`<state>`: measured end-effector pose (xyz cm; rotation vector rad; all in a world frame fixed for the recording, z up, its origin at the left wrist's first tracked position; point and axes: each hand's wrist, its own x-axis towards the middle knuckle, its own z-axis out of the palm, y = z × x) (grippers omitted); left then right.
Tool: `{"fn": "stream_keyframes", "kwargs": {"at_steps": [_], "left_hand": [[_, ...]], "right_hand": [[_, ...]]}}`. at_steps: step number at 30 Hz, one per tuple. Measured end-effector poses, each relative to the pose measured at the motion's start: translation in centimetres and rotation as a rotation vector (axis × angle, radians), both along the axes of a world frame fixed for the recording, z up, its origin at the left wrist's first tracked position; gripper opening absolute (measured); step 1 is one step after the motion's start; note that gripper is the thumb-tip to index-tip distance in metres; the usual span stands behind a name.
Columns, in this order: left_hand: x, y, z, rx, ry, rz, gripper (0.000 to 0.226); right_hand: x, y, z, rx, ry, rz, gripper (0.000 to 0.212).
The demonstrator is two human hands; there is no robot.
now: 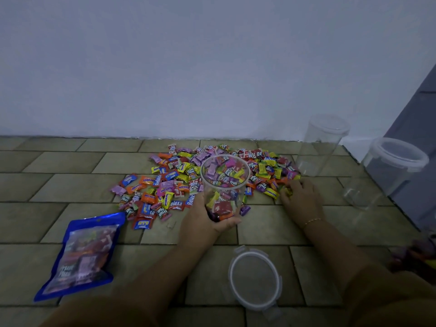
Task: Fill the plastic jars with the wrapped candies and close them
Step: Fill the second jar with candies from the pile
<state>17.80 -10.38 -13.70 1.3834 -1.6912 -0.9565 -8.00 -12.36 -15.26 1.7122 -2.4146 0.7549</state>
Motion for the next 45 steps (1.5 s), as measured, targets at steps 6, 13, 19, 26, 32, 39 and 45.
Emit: {"fn": "stream_keyframes", "kwargs": {"at_steps": [6, 13, 19, 26, 32, 39, 45], "left_hand": [[0.1, 0.1, 0.0, -0.001, 0.007, -0.008, 0.102], [0.3, 0.2, -0.1, -0.004, 0.008, -0.006, 0.105], [0.3, 0.2, 0.1, -0.004, -0.017, -0.011, 0.104], [0.3, 0.2, 0.3, -0.003, -0.039, -0.014, 0.107], [0.2, 0.2, 0.6, 0.006, -0.030, -0.026, 0.106], [0.3, 0.2, 0.7, 0.019, -0.036, -0.026, 0.109], [0.2, 0.3, 0.7, 0.027, -0.027, -0.011, 0.098]], "right_hand": [[0.9, 1.0, 0.3, -0.048, -0.063, 0.102, 0.028], [2.3, 1.5, 2.1, -0.101, -0.511, 0.003, 0.028], [6.7, 0.9, 7.5, -0.386, -1.320, 0.131, 0.029], [11.9, 1.3, 13.7, -0.512, -1.189, 0.363, 0.012], [13.2, 0.5, 14.4, -0.549, -1.141, 0.327, 0.012], [14.1, 0.3, 13.8, -0.544, -1.198, 0.380, 0.007], [14.5, 0.7, 13.8, -0.578, -1.235, 0.376, 0.008]]}}
